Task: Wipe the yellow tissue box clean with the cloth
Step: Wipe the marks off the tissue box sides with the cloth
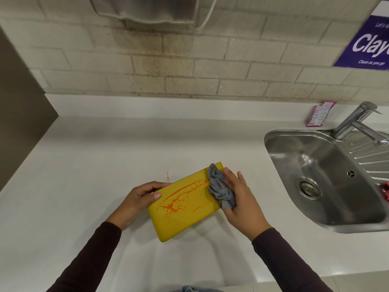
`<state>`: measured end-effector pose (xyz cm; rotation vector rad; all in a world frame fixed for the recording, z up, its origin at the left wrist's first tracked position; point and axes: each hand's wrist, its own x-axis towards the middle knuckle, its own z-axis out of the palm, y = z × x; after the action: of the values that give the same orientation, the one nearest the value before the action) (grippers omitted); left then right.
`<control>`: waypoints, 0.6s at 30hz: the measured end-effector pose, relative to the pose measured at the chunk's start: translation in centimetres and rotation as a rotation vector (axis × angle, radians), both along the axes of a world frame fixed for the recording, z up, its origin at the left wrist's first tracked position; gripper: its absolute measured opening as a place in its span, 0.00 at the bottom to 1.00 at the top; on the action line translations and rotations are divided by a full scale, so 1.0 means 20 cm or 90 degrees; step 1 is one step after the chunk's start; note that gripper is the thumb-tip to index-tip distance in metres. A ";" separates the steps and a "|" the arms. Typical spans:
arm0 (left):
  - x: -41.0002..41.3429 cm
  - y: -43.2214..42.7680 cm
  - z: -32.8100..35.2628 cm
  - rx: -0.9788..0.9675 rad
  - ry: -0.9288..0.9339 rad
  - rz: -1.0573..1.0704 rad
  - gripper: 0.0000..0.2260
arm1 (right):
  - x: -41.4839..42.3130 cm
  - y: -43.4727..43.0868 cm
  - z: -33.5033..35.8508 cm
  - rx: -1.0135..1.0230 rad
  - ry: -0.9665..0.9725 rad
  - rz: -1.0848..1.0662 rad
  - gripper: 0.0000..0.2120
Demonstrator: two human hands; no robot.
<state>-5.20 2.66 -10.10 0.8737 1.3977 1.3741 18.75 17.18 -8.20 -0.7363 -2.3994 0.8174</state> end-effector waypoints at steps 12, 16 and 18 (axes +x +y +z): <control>0.03 -0.01 0.01 0.028 0.009 -0.003 0.14 | -0.01 0.02 -0.08 0.037 0.077 0.022 0.30; 0.03 0.00 0.01 0.025 0.006 0.008 0.14 | -0.13 -0.02 -0.04 -0.034 0.139 -0.063 0.26; 0.03 0.00 0.00 0.030 0.004 0.015 0.14 | -0.16 -0.05 -0.04 0.002 0.118 -0.034 0.25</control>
<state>-4.54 2.62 -10.04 0.8960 1.3899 1.4280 15.54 16.10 -8.96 -0.6885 -2.2072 0.8223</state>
